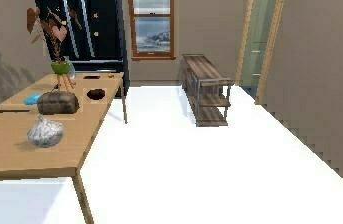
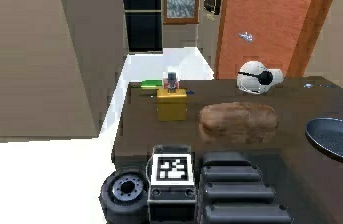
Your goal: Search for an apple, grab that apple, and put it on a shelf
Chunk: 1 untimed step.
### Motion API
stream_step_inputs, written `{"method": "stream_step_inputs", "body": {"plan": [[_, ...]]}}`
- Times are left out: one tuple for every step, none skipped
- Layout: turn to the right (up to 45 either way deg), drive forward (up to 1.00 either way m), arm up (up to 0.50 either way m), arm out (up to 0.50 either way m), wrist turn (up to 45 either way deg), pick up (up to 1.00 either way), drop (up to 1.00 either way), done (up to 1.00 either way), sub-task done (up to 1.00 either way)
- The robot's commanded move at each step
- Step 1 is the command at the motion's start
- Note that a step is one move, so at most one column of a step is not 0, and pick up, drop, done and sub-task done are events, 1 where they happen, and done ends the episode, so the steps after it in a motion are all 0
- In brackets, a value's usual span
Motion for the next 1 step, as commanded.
{"method": "stream_step_inputs", "body": {"plan": [[0.0, 1.0, 0.0, 0.0, 0.0, 0.0, 0.0, 0.0, 0.0]]}}
